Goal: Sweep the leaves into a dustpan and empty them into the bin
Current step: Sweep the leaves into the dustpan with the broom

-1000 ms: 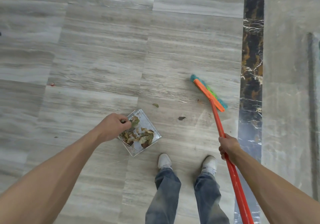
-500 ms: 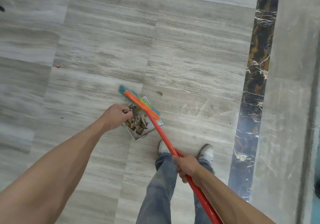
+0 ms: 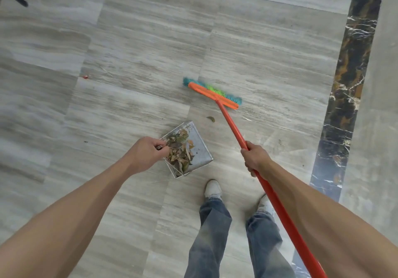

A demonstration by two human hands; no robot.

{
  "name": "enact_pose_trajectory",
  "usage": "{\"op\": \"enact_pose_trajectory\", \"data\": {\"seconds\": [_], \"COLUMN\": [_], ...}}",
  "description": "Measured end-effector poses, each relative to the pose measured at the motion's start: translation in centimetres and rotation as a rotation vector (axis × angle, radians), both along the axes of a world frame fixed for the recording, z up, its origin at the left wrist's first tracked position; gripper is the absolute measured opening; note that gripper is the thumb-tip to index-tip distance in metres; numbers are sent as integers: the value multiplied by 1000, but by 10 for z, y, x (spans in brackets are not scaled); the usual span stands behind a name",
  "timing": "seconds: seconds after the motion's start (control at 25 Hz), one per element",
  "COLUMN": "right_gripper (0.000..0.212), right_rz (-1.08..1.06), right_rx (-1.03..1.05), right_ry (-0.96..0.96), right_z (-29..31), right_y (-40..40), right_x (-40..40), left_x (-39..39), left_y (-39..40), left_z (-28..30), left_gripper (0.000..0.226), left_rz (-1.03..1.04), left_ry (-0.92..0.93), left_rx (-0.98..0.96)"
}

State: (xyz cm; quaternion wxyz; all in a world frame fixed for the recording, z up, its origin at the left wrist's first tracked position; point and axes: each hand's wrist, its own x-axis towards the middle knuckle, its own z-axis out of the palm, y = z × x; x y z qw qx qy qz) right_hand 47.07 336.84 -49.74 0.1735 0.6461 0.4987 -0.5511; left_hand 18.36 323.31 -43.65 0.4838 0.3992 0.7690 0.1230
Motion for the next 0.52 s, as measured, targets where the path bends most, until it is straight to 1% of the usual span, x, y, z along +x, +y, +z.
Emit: {"op": "enact_pose_trajectory", "data": {"seconds": [0.08, 0.12, 0.2, 0.28, 0.4, 0.48, 0.52], "right_gripper": [42, 42, 43, 41, 42, 42, 42], "right_rz": [61, 76, 96, 47, -28, -69, -32], "right_rx": [-31, -71, -199, -266, -226, -130, -61], "right_ry": [-11, 8, 84, 141, 196, 163, 128], "right_z": [-12, -7, 11, 35, 59, 58, 52], "right_y": [-25, -42, -73, -91, -91, -74, -63], "right_x": [-14, -16, -10, 6, 27, 32, 32], "left_x": [-3, -1, 2, -2, -4, -1, 1], "left_y": [3, 2, -1, -2, -4, -5, -5], "left_z": [-5, -5, -5, -1, 2, 4, 4], "left_gripper": [38, 38, 37, 34, 32, 31, 31], "left_rz": [-2, -9, -11, 6, 22, 25, 26], "left_ry": [6, 12, 11, -12, -29, -30, -30], "left_rx": [15, 18, 21, 7, -9, -28, -38]}}
